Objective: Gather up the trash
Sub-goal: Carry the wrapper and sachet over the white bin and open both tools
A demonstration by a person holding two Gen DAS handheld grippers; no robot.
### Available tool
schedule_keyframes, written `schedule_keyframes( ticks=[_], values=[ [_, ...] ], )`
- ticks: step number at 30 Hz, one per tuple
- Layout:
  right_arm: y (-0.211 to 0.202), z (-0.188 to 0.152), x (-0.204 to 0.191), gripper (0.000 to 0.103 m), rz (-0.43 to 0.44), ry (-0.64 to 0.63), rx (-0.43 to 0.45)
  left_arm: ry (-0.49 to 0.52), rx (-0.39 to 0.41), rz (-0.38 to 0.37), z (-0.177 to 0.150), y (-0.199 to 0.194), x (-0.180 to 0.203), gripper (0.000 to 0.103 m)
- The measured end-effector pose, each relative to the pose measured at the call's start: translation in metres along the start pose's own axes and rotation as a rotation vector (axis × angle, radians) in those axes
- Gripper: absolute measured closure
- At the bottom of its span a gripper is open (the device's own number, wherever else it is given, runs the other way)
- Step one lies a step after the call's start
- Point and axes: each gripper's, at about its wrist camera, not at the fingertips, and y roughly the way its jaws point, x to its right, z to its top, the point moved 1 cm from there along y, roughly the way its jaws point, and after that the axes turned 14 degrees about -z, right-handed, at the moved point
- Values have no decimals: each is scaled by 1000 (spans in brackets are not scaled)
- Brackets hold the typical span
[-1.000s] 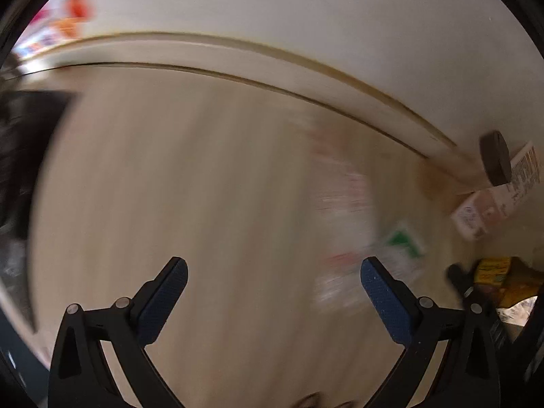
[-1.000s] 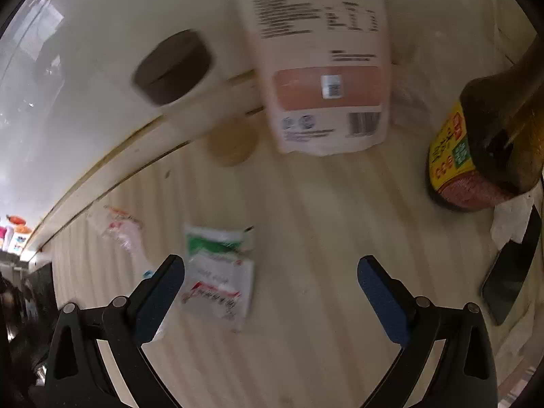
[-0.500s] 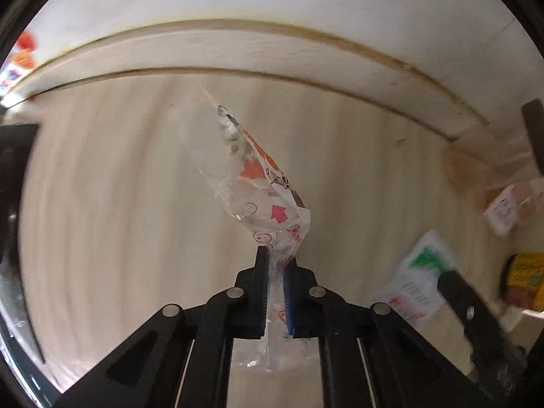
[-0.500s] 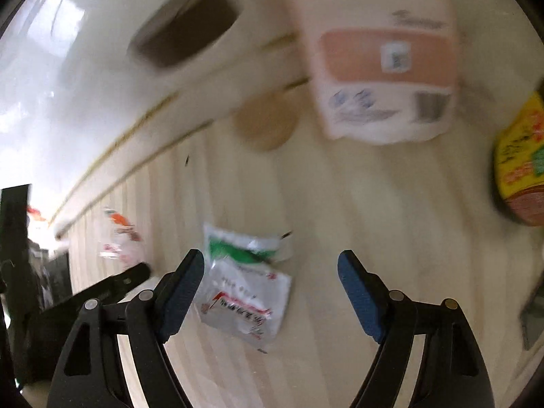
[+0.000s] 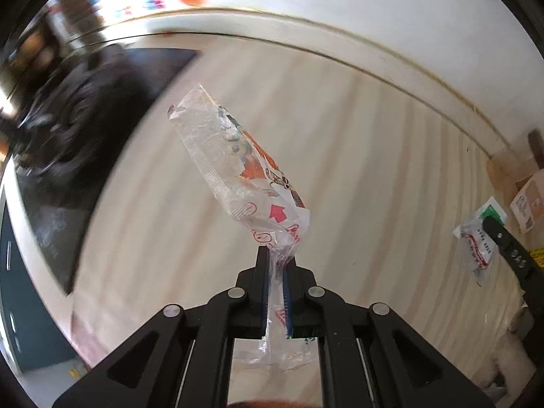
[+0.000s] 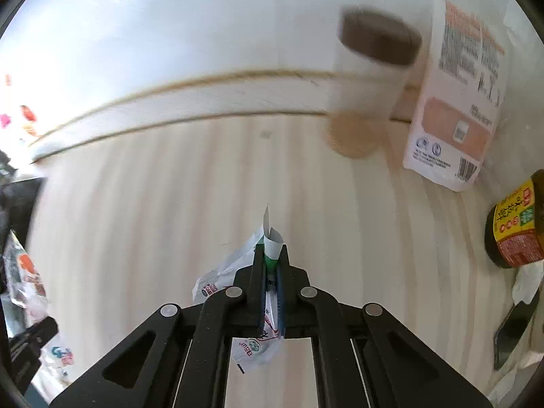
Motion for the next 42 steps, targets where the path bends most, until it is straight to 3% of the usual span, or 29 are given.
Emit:
schedule_keyframes(
  ticks=[6, 13, 19, 25, 31, 37, 42],
  values=[
    [-75, -33, -45, 98, 163, -135, 47, -97, 94, 0, -48, -81, -78, 99],
    [-161, -129, -183, 98, 382, -445, 32, -332, 138, 54, -148, -145, -217, 99],
    [-220, -258, -316, 98, 518, -721, -14, -560, 117, 109, -239, -158, -327, 99],
    [-221, -387, -413, 98, 558, -910, -64, -743, 74, 113, -318, -132, -419, 99],
    [-153, -498, -500, 99, 523, -1010, -150, -928, 37, -7, -393, -54, -521, 98],
    [-26, -607, -578, 99, 481, -1060, -292, -1112, 15, -188, -466, 82, -621, 98],
    [76, -694, -635, 99, 454, -1121, -363, -1194, -12, -236, -498, 178, -672, 98]
  ],
)
